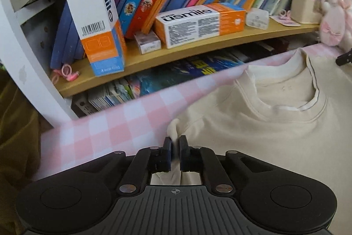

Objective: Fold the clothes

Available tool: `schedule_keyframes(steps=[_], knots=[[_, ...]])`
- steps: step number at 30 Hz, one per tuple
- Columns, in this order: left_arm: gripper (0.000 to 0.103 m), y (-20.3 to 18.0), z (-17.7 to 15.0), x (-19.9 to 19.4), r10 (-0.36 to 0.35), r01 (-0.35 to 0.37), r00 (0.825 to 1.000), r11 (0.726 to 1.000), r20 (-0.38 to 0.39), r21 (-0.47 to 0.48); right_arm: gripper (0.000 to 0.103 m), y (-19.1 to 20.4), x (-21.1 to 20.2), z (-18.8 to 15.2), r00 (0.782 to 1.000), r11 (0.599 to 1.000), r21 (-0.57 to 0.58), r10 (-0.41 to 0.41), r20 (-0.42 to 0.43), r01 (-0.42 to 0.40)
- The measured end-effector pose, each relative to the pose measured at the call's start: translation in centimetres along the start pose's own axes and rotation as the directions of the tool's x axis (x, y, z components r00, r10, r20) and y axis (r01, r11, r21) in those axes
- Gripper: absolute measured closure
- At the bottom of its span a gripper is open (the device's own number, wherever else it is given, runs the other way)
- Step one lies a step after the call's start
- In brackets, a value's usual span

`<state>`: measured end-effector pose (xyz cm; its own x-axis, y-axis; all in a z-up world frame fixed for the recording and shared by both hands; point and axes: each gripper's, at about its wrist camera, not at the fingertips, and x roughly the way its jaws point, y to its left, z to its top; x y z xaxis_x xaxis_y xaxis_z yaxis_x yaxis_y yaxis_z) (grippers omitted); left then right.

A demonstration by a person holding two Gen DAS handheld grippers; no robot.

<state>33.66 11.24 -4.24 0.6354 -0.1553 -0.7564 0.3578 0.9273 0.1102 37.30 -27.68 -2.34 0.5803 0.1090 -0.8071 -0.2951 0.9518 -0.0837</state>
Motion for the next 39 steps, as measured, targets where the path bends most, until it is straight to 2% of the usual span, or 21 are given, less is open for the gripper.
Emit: schedule_keyframes(steps=[7, 11, 12, 14, 16, 17, 18, 20, 21, 25, 27, 31, 35, 39], knots=[[0.096, 0.7, 1.4, 1.4, 0.062, -0.062, 0.998, 0.998, 0.000, -0.025, 0.097, 0.6, 2.0, 2.6, 0.998, 0.998, -0.007, -0.058, 0.013, 0.058], [0.089, 0.6, 1.7, 1.3, 0.078, -0.078, 0.997, 0.997, -0.022, -0.013, 0.094, 0.0, 2.2, 3.1, 0.999, 0.999, 0.025, -0.046, -0.003, 0.046], [0.085, 0.6, 1.8, 0.9, 0.085, -0.085, 0.996, 0.996, -0.033, -0.006, 0.085, -0.1, 1.8, 3.0, 0.999, 0.998, 0.035, -0.050, -0.001, 0.050], [0.070, 0.5, 1.8, 0.2, 0.101, -0.101, 0.993, 0.995, -0.055, 0.009, 0.070, -0.1, 0.7, 2.7, 0.998, 0.996, 0.054, -0.067, 0.010, 0.066], [0.062, 0.3, 1.4, -1.8, 0.105, -0.105, 0.994, 0.994, -0.024, 0.012, 0.066, -0.1, -0.8, 2.0, 0.997, 0.995, 0.075, -0.066, 0.026, 0.064], [0.051, 0.1, 0.9, -3.1, 0.101, -0.101, 0.995, 0.995, 0.000, 0.006, 0.063, 0.0, -1.9, 1.5, 0.998, 0.995, 0.085, -0.048, 0.041, 0.045], [0.045, -0.1, 0.3, -4.4, 0.094, -0.094, 0.995, 0.996, 0.025, -0.005, 0.062, 0.3, -3.0, 0.8, 0.998, 0.995, 0.090, -0.036, 0.053, 0.032], [0.028, -0.7, -1.2, -7.4, 0.075, -0.073, 0.994, 0.997, 0.078, -0.038, 0.061, 1.1, -5.4, -0.7, 0.997, 0.996, 0.087, -0.016, 0.070, 0.010], [0.025, -1.1, -2.1, -8.7, 0.064, -0.059, 0.993, 0.997, 0.094, -0.058, 0.059, 1.8, -6.6, -1.7, 0.997, 0.997, 0.081, -0.012, 0.075, 0.006], [0.023, -4.0, -6.5, -13.0, -0.005, 0.009, 0.998, 0.998, 0.069, -0.056, 0.050, 6.2, -11.2, -6.1, 0.996, 0.998, -0.008, -0.064, 0.064, 0.064], [0.022, -5.7, -9.0, -15.1, -0.020, 0.024, 0.998, 0.998, 0.055, -0.063, 0.041, 8.9, -13.8, -9.1, 0.992, 0.990, -0.096, -0.100, 0.078, 0.107], [0.016, -8.9, -13.8, -18.9, -0.039, 0.041, 0.999, 0.996, 0.030, -0.078, 0.036, 12.8, -19.1, -15.9, 0.992, 0.991, -0.075, -0.105, 0.073, 0.110], [0.016, -11.2, -17.6, -21.5, 0.003, -0.002, 1.000, 0.998, 0.022, -0.070, 0.035, 14.5, -23.2, -22.7, 0.993, 0.988, 0.104, -0.119, 0.020, 0.116], [0.016, -12.5, -19.7, -23.8, 0.029, -0.027, 0.999, 0.998, 0.024, -0.063, 0.036, 14.2, -26.6, -28.8, 0.990, 0.945, 0.295, -0.137, -0.040, 0.142]])
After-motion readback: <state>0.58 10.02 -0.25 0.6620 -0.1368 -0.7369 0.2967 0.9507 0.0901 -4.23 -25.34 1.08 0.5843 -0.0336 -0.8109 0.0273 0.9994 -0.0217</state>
